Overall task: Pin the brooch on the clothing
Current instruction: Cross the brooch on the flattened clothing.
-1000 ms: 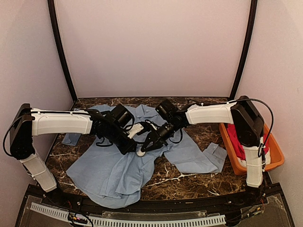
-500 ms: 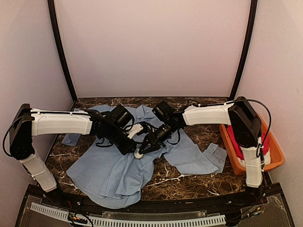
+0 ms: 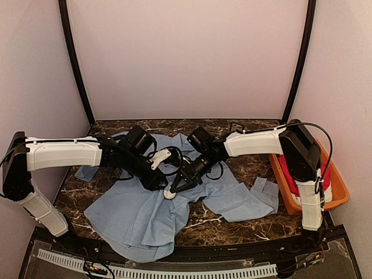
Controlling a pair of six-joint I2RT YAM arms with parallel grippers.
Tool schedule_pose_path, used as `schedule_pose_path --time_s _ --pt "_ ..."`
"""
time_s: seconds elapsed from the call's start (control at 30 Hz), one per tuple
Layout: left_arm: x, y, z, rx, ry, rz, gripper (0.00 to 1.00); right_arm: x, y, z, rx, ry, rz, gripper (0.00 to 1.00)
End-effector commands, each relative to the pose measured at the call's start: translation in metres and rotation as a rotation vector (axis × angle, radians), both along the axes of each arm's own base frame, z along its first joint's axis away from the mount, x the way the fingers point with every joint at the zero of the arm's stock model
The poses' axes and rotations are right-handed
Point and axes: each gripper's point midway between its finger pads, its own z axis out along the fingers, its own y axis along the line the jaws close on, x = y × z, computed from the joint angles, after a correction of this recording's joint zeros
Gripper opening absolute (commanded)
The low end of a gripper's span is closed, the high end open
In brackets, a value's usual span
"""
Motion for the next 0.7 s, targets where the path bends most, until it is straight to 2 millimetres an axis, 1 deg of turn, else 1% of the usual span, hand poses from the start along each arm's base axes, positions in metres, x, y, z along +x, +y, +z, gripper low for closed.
schedule_pose_path --time_s 0.0,0.03,0.07,0.13,0.17,0.23,0.37,0.47,0.53,0.63,0.67 --pt "-0.018 -0.016 0.024 -0.116 0.023 -0.089 0.42 0.0 0.008 0.023 0.151 -0.093 0.036 0.0" --pt "-0.018 -0.016 0.024 -0.114 0.021 -0.087 0.43 -0.001 0.007 0.025 0.16 -0.088 0.04 0.0" --pt "-0.018 -0.015 0.024 -0.109 0.022 -0.086 0.47 -0.002 0.007 0.025 0.169 -0.085 0.043 0.0" --pt "-0.017 -0.013 0.025 -0.106 0.018 -0.08 0.52 -0.005 0.006 0.028 0.189 -0.071 0.055 0.0" --pt "-0.017 -0.012 0.025 -0.105 0.019 -0.077 0.57 -0.005 0.006 0.028 0.196 -0.064 0.058 0.0" --pt "-0.016 -0.011 0.026 -0.107 0.016 -0.07 0.63 -0.006 0.005 0.03 0.211 -0.056 0.062 0.0" --pt "-0.012 -0.004 0.034 -0.106 -0.008 -0.04 0.69 -0.005 0.003 0.034 0.236 -0.03 0.063 0.0" --pt "-0.007 0.006 0.043 -0.114 -0.032 0.005 0.73 -0.003 0.0 0.037 0.258 -0.014 0.058 0.0" --pt "-0.004 0.01 0.049 -0.121 -0.048 0.027 0.79 0.0 -0.001 0.038 0.268 -0.01 0.052 0.0" --pt "-0.005 0.015 0.056 -0.127 -0.062 0.039 0.96 0.001 -0.002 0.04 0.282 -0.002 0.053 0.0" --pt "-0.005 0.016 0.058 -0.129 -0.068 0.039 0.98 0.001 -0.002 0.041 0.292 -0.003 0.055 0.0"
